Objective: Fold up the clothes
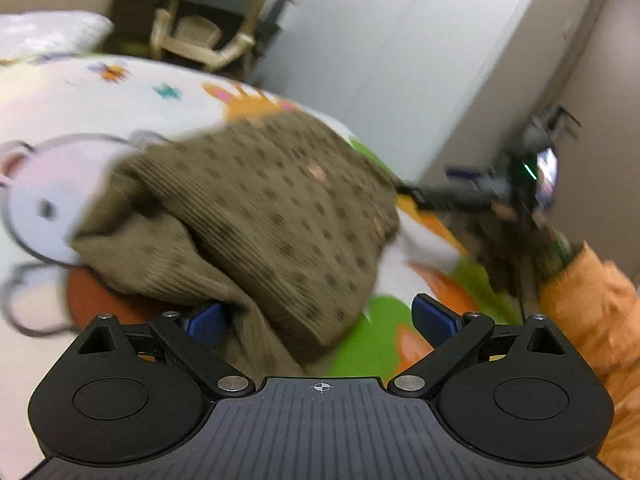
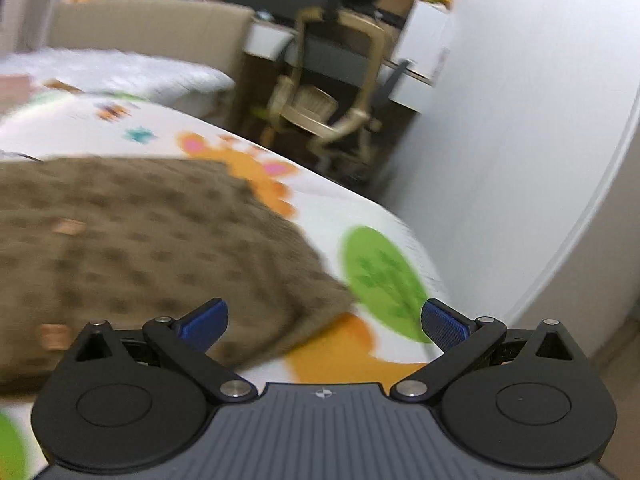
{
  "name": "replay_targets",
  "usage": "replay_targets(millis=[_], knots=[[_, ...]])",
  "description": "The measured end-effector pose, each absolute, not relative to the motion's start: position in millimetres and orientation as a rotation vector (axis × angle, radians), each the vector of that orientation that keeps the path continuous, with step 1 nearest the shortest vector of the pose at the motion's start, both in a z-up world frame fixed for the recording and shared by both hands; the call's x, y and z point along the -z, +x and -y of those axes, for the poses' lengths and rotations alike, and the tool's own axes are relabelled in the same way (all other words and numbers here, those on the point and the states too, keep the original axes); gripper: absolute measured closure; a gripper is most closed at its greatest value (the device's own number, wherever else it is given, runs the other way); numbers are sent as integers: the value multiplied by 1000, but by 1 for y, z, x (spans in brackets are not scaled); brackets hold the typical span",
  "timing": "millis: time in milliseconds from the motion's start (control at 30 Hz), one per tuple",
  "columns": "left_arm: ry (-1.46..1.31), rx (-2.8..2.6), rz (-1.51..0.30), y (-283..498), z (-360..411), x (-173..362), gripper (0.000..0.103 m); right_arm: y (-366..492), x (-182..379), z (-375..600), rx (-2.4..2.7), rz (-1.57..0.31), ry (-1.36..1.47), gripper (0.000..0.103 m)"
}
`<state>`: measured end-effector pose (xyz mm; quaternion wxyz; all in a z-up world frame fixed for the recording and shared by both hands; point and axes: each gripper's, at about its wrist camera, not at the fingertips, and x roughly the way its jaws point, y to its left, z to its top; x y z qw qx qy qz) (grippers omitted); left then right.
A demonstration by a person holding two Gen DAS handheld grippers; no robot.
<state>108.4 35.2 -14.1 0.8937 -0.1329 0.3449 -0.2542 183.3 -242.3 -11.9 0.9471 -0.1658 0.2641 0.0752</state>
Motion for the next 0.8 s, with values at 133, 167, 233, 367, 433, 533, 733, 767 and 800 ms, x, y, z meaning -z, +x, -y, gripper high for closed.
replay_targets(millis=[133, 167, 233, 367, 433, 533, 733, 767, 800], knots=[[-262, 328, -661, 115, -66, 0, 4, 146, 2, 211, -337, -492, -312, 0], [-269, 273, -670, 120, -73, 1, 4, 136, 3, 199, -386, -484, -337, 0], [-296, 230, -696, 124, -79, 5, 7, 120, 7, 176, -470, -470, -389, 0], [-319, 279, -751, 119, -70, 16, 21, 103, 10, 151, -584, -461, -408, 0], [-337, 305, -764, 114, -64, 20, 22, 97, 11, 144, -622, -457, -425, 0], [-373, 355, -781, 115, -53, 28, 31, 85, 14, 133, -689, -455, -460, 0], [-435, 436, -774, 124, -40, 21, 53, 64, 19, 104, -772, -431, -509, 0], [-435, 437, -762, 126, -39, 16, 53, 62, 20, 98, -775, -427, -520, 0], [-436, 439, -750, 127, -39, 12, 53, 64, 23, 93, -772, -429, -528, 0]])
